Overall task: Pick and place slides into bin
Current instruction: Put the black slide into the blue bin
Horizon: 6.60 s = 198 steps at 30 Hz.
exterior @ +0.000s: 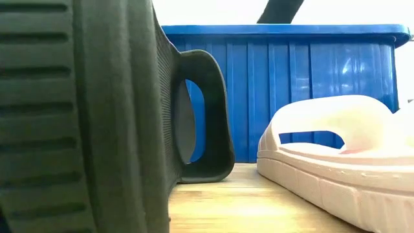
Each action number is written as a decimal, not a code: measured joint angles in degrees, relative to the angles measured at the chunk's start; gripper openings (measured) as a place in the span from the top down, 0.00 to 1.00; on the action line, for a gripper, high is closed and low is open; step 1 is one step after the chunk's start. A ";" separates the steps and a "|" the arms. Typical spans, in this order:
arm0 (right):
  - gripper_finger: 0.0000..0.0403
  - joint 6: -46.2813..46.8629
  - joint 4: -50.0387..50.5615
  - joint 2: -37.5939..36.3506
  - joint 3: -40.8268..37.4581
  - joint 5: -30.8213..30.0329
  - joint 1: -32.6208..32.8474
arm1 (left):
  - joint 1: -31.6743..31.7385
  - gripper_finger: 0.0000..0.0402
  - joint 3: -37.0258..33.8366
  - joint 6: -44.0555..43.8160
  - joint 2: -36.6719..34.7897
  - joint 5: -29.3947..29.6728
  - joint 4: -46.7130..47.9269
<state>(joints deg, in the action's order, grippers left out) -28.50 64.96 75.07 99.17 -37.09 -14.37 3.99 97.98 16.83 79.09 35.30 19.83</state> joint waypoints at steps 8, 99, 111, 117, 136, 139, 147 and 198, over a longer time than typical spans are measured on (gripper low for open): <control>0.98 4.00 -1.21 -0.91 -11.05 9.24 -3.29 | 0.02 0.44 -1.11 -0.06 -6.56 -0.39 0.42; 0.25 -0.63 -17.60 15.97 -38.47 6.59 -17.69 | 0.07 0.44 -1.89 0.28 -11.39 -0.63 3.97; 0.32 7.77 -12.49 15.50 -28.54 18.81 -17.68 | 0.07 0.44 -1.89 0.16 -11.04 -0.65 6.37; 0.46 15.56 -12.49 13.55 -23.20 28.21 -17.53 | 0.06 0.44 -1.89 0.12 -11.08 -0.63 6.65; 0.89 27.50 -28.94 -5.07 -20.97 36.07 -10.27 | 0.07 0.44 -1.89 -0.25 -11.26 -1.92 7.06; 0.96 28.51 -36.51 -8.79 -20.97 36.04 -8.12 | 0.08 0.44 -1.89 -0.25 -11.26 -6.24 8.48; 0.98 28.12 -43.07 -16.82 -21.02 35.66 -6.64 | 0.14 0.44 -1.89 -2.28 -9.80 -23.79 10.68; 0.98 26.45 -21.44 -24.64 -21.08 35.55 -6.64 | -42.27 0.44 -0.21 -80.99 25.45 -34.73 56.32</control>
<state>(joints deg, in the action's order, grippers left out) -2.05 43.53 50.43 78.08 -1.54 -21.02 -38.28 97.78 -64.16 104.54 0.57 76.15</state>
